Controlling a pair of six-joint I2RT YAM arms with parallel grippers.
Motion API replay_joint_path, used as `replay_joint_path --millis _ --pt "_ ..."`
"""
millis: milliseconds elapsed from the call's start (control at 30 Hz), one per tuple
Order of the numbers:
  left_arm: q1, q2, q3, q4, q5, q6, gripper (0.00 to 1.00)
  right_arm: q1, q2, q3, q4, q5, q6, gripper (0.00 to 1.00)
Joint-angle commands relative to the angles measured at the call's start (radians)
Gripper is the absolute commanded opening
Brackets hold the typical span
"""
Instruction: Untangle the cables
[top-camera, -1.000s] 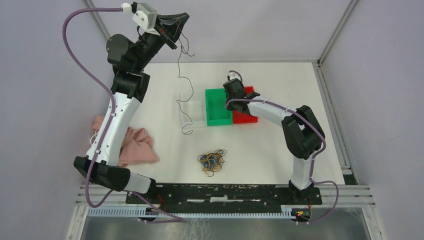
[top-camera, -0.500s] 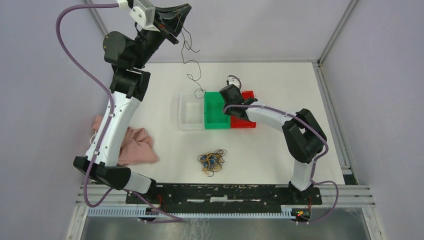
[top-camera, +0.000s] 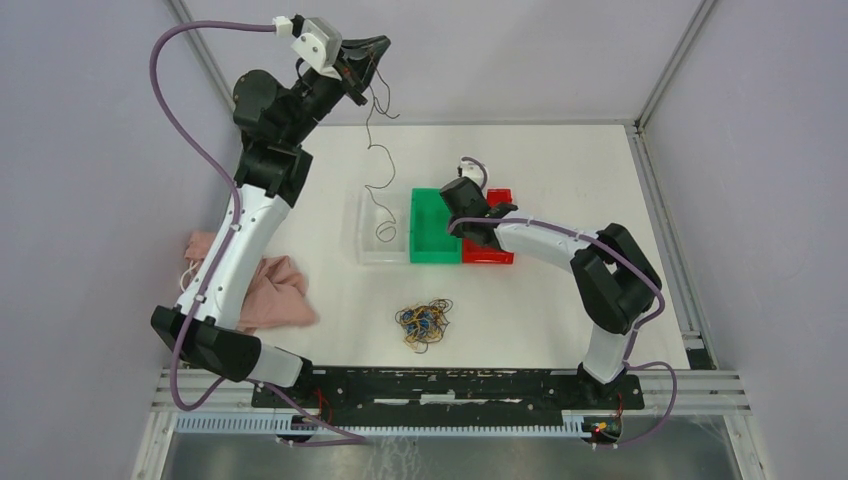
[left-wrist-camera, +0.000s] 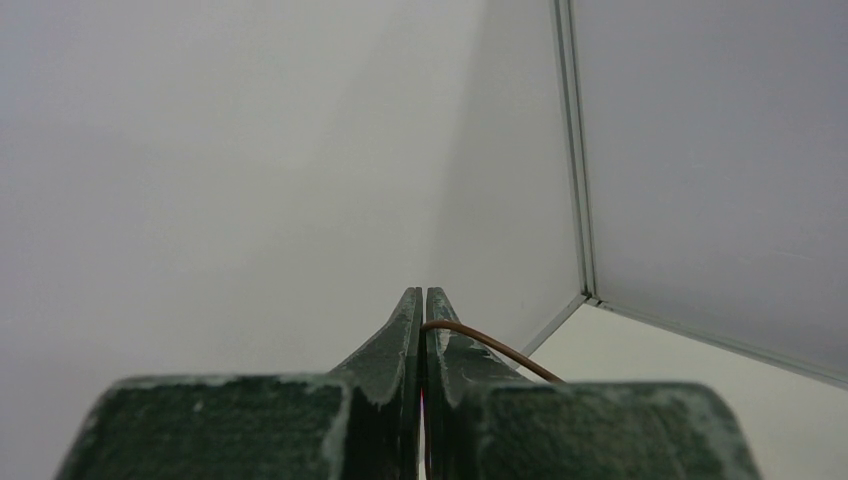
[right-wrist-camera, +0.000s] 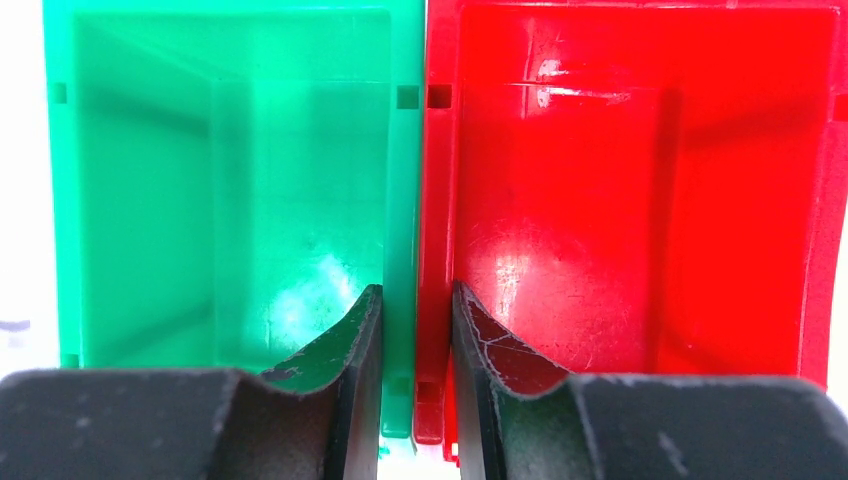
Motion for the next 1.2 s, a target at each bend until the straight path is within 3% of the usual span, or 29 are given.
replay_joint_path --millis 0,167,500,1000,1167 --pt "-0.002 -0.058 0.008 0.052 -0.017 0.07 0.07 0.002 -0.022 -0.03 -0.026 0.004 0.063 0.08" --pt "-0.002 -0.068 -0.008 0.03 -0.011 0.076 0.07 0.003 -0.021 -0.028 -0.028 -0.007 0.073 0.08" --pt "-0.003 -0.106 -0.206 -0.065 -0.028 0.033 0.07 0.008 -0.044 -0.064 -0.012 -0.037 0.116 0.09" --pt "-0.028 -0.053 -0.317 -0.388 -0.26 0.29 0.06 0.008 -0.066 -0.076 0.005 -0.065 0.142 0.11" --pt "-0.048 -0.024 -0.332 -0.413 -0.304 0.275 0.06 0.008 -0.064 -0.081 0.014 -0.076 0.157 0.11"
